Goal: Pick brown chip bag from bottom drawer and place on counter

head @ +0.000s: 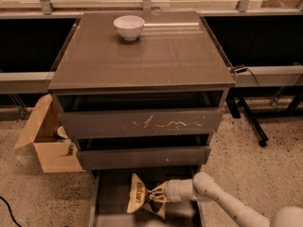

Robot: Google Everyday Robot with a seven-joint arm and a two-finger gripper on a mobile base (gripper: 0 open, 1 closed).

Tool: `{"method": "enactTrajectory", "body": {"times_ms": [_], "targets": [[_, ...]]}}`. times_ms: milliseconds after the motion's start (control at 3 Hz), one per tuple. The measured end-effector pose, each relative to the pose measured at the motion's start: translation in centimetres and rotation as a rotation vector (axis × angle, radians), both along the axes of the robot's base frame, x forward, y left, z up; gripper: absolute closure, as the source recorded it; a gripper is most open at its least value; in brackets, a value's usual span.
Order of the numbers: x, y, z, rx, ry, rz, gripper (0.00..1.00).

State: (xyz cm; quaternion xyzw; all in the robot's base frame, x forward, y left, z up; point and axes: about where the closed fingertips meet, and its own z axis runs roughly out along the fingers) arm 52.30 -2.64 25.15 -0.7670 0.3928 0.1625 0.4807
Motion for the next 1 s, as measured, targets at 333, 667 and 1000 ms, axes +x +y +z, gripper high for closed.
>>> {"method": "enactTrajectory", "body": {"times_ms": [333, 667, 1000], "targets": [[0.0, 0.0, 0.0, 0.0, 0.0, 0.0, 0.14], [0.0, 0.0, 0.0, 0.0, 0.0, 0.0, 0.0], [-0.8, -1.0, 1.2, -0.011, -0.009, 0.0, 0.0]]}}
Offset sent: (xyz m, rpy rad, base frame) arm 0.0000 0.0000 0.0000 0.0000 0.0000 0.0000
